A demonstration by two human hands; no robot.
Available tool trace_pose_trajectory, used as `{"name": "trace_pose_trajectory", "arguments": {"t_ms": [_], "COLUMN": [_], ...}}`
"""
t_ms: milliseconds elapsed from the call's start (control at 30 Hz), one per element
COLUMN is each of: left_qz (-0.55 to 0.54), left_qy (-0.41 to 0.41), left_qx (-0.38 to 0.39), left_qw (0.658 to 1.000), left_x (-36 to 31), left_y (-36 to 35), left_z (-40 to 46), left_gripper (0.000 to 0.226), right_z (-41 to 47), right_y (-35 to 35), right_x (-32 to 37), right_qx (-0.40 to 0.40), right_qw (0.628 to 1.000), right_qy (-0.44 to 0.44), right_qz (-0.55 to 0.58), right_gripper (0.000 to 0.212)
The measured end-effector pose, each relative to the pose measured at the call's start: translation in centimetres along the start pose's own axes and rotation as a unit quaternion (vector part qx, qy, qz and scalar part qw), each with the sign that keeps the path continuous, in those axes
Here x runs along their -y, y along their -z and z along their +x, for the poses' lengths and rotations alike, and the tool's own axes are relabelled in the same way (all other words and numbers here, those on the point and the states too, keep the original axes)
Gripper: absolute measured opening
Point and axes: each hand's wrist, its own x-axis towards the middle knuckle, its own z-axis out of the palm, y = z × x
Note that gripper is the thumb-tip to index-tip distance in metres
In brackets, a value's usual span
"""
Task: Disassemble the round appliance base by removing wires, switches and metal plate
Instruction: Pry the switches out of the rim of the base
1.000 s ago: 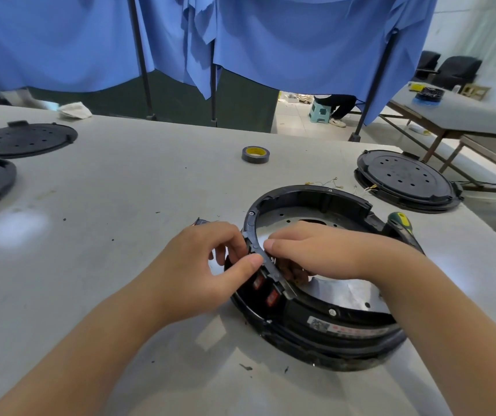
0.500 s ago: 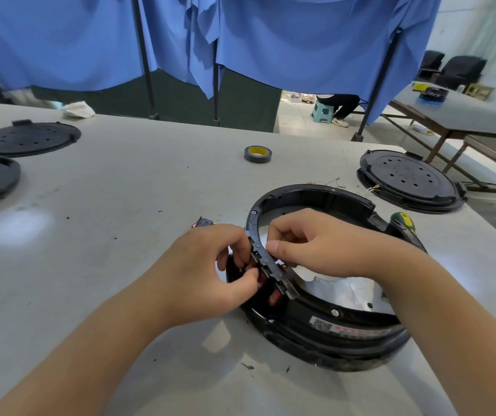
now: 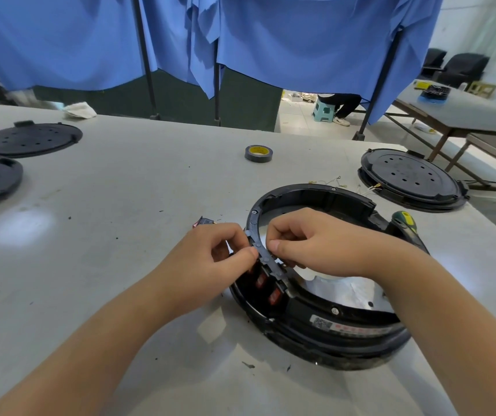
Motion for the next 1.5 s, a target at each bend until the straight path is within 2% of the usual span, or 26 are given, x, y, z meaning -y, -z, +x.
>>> {"name": "trace_pose_trajectory", "arguments": {"t_ms": [133, 300, 500, 833, 1100, 1300, 1433, 1500], "left_qz": [-0.012, -0.023, -0.048, -0.068, -0.058, -0.037, 0.005, 0.011], "left_qy": [0.023, 0.041, 0.052, 0.048, 0.050, 0.034, 0.013, 0.002], "left_qx": [0.005, 0.033, 0.046, 0.046, 0.049, 0.047, 0.041, 0.047], "left_qw": [1.000, 0.998, 0.996, 0.995, 0.996, 0.998, 0.999, 0.999], "left_x": [-0.19, 0.23, 0.39, 0.18, 0.53, 0.45, 0.10, -0.21], "left_y": [-0.21, 0.00, -0.01, -0.06, -0.03, 0.14, 0.45, 0.61], "left_z": [0.02, 0.11, 0.26, 0.25, 0.34, 0.21, 0.01, -0.11], "left_gripper": [0.036, 0.025, 0.035, 0.035, 0.032, 0.036, 0.036, 0.033], "right_z": [-0.08, -0.11, -0.22, -0.24, -0.08, 0.31, 0.35, 0.29], "right_y": [0.17, 0.19, 0.21, 0.15, 0.12, 0.10, -0.10, -0.19], "right_x": [-0.01, 0.19, 0.44, 0.81, 0.75, 0.23, -0.07, -0.10], "right_qx": [0.008, 0.020, 0.019, 0.017, 0.018, -0.017, 0.000, 0.014], "right_qw": [1.000, 1.000, 1.000, 0.999, 1.000, 1.000, 0.996, 0.998], "right_qy": [0.002, 0.009, 0.009, 0.003, -0.002, -0.013, -0.041, -0.045], "right_qz": [0.006, -0.002, -0.017, -0.050, 0.002, -0.016, -0.076, -0.047], "right_gripper": [0.022, 0.022, 0.019, 0.021, 0.024, 0.022, 0.039, 0.042]}}
